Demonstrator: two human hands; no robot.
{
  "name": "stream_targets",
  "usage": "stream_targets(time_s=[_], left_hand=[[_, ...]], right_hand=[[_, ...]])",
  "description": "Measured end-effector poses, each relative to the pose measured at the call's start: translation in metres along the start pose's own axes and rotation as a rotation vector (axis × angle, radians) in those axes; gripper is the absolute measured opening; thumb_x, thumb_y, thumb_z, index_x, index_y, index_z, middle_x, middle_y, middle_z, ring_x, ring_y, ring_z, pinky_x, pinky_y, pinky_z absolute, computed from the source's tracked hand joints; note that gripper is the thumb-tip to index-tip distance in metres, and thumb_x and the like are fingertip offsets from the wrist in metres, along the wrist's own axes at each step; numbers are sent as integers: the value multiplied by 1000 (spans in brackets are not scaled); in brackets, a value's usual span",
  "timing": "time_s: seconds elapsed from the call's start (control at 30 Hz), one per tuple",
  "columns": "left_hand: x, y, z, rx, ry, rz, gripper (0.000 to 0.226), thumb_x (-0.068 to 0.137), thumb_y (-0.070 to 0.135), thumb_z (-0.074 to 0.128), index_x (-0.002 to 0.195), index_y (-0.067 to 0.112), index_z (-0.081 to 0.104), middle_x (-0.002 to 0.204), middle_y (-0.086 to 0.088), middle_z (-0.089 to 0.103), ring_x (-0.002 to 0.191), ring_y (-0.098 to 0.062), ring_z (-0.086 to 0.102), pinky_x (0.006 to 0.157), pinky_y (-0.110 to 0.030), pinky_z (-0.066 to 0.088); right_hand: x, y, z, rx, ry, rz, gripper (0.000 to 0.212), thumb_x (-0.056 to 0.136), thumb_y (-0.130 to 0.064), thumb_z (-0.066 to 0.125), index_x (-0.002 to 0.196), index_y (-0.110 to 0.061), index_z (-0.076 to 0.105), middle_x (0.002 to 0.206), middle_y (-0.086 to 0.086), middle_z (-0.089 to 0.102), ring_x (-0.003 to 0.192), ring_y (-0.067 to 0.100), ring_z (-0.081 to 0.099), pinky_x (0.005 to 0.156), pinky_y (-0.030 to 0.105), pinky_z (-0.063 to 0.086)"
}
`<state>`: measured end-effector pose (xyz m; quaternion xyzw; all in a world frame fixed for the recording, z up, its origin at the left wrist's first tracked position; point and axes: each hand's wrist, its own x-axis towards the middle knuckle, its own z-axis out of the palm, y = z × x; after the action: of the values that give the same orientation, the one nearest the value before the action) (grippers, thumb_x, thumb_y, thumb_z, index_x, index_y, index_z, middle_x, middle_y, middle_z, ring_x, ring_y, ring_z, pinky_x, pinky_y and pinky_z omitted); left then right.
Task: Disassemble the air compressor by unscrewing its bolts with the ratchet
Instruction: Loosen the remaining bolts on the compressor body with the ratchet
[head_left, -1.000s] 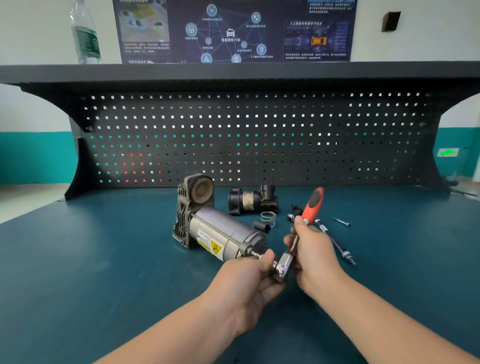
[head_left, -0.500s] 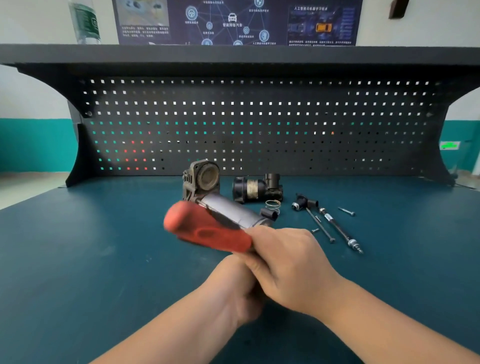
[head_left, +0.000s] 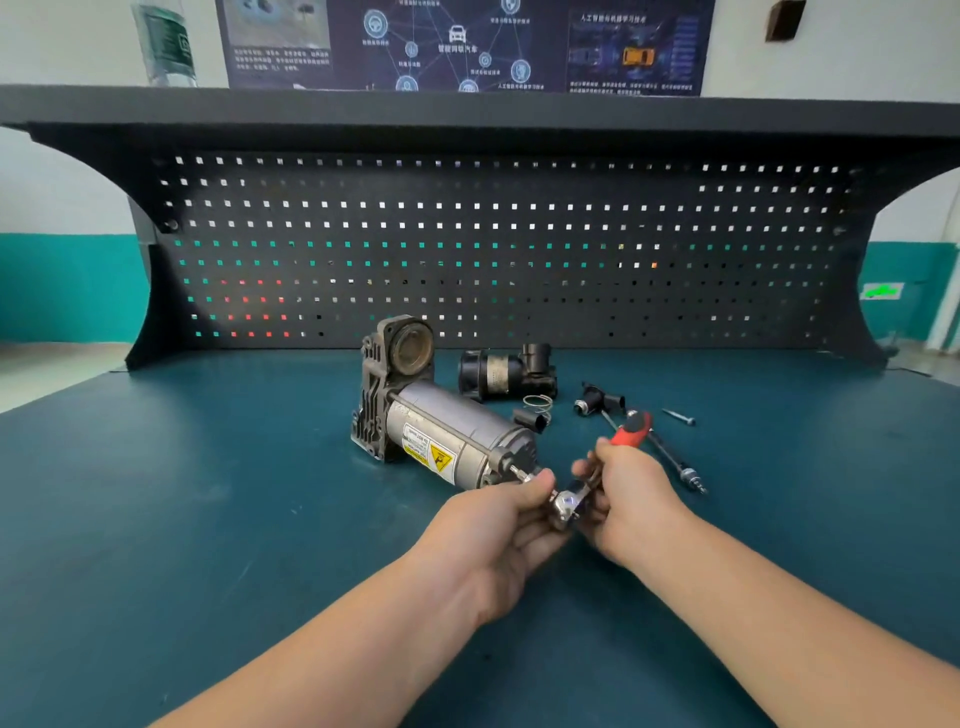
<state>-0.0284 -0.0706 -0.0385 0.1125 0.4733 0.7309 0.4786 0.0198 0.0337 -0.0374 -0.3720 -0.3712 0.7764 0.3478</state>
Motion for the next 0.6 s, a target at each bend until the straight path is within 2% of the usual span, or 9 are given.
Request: stream_targets(time_s=[0.07,0.13,0.2,0.33,0.43,0.53,0.6], left_hand=[[0,0,-1,3,10,3,7,88,5,60,92,1,64,72,-12,70,60,-18,67,52,-24,57],[0,1,-1,4,13,1,8,88,4,60,93,0,64,77,-14,68,66,-20,64,53,-25,57],[0,0,-1,10,17,5,8,87,7,62,92,0,65,78,-14,68,68,-21,62,54,-26,57],[-2,-2,0,27,3,22,15,83,15,67,88,1,67,82,-15,69,74,-23,65,61,-28,56],[-5,-2,2,24,-61,21,16,85,15,64,77,5,73,76,-10,71,66,-17,68,57,-25,57],[-6,-1,-2,-75,-101,45,41,94,8,46,61,10,70,61,-1,69,52,-7,66,47,-17,53],[-7,-1,-5,-94,-102,58,43,98,3,33,66,13,61,48,5,63,42,-5,61,41,-14,48]], right_hand=[[2,1,1,-64,8,-88,29,100,-30,44,74,-17,47,59,-1,55,28,6,39,29,10,26],[3,-1,2,-150,-4,-289,29,100,-32,43,76,-18,48,47,-6,57,42,8,42,36,18,31],[1,-2,2,-235,-44,-532,30,101,-31,41,75,-17,47,42,-9,53,43,7,43,44,23,33],[-13,1,0,-392,-177,-1045,29,101,-26,43,73,-18,44,50,-8,51,48,4,44,51,16,38],[-24,3,-1,-587,-308,-1422,23,96,-32,46,78,-17,49,55,-7,49,50,10,46,52,25,40],[-32,5,-1,-872,-463,-1849,33,97,-33,43,83,-8,57,57,-2,51,52,16,45,49,26,36],[-32,5,0,-992,-550,-1952,39,98,-32,40,81,-4,62,58,1,53,51,19,45,46,29,37]])
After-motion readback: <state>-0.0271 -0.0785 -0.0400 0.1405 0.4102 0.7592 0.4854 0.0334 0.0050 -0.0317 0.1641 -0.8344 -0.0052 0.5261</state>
